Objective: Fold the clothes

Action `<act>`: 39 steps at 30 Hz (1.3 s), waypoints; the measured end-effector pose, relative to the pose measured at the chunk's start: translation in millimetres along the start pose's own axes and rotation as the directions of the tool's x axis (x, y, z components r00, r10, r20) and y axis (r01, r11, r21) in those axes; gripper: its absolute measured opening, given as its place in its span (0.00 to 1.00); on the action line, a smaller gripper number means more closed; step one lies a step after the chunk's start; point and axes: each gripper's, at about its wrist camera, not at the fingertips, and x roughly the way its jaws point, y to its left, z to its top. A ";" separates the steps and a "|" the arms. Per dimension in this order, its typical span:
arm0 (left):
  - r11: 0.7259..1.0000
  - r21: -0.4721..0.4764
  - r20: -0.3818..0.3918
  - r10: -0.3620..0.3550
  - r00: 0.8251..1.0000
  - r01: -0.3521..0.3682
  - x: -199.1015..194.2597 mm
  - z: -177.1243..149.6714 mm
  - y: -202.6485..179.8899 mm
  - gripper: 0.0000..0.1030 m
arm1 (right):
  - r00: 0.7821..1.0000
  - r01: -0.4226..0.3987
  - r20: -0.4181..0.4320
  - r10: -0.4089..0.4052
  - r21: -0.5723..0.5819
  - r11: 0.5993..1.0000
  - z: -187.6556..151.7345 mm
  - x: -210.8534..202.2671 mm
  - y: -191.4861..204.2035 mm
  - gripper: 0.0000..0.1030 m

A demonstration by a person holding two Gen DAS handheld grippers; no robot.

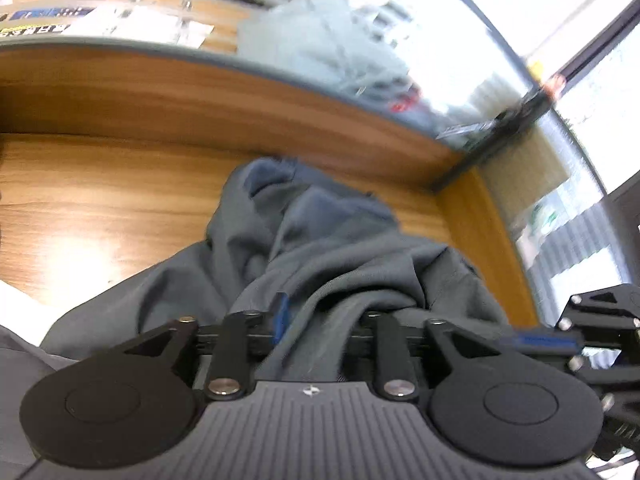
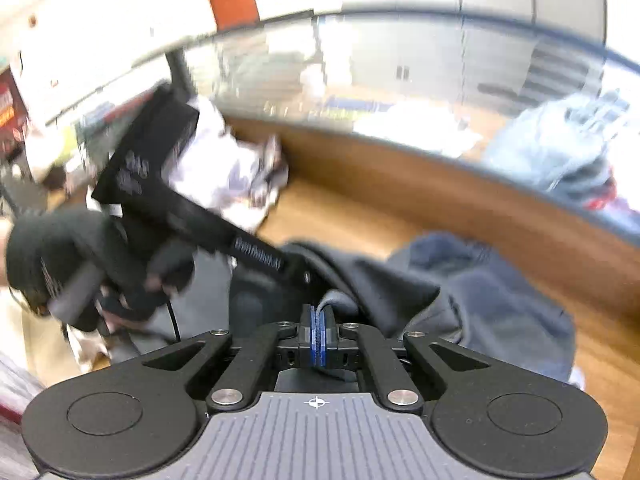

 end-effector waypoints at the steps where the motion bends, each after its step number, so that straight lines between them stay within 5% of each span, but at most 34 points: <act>1: 1.000 -0.001 0.012 -0.014 1.000 0.014 -5.4 1.8 -3.2 0.34 | 1.000 0.005 0.029 -0.006 0.005 1.000 5.8 -9.7 -0.6 0.04; 12: 0.990 0.041 0.178 -0.138 0.974 0.133 -94.8 28.2 -41.3 0.58 | 0.953 0.056 0.298 -0.059 0.018 0.998 68.2 -86.9 -10.9 0.04; 18: 0.984 0.014 0.253 -0.174 0.952 0.176 -125.2 35.9 -43.7 0.63 | 0.902 0.084 0.423 -0.085 0.021 0.996 99.3 -123.6 -18.1 0.04; 22: 0.982 -0.015 0.262 -0.179 0.948 0.189 -128.3 38.1 -40.3 0.63 | 0.926 0.169 0.352 -0.136 -0.064 0.983 101.8 -102.6 -17.8 0.04; 29: 0.983 -0.112 0.178 -0.126 0.976 0.147 -95.3 36.0 -31.4 0.63 | 0.985 0.119 0.135 -0.103 -0.119 0.986 51.8 -31.3 -7.6 0.04; 39: 0.999 -0.021 -0.053 -0.026 0.998 0.025 -29.7 2.9 -31.5 0.61 | 0.999 0.037 0.005 -0.037 -0.220 0.975 -4.3 -4.6 43.3 0.04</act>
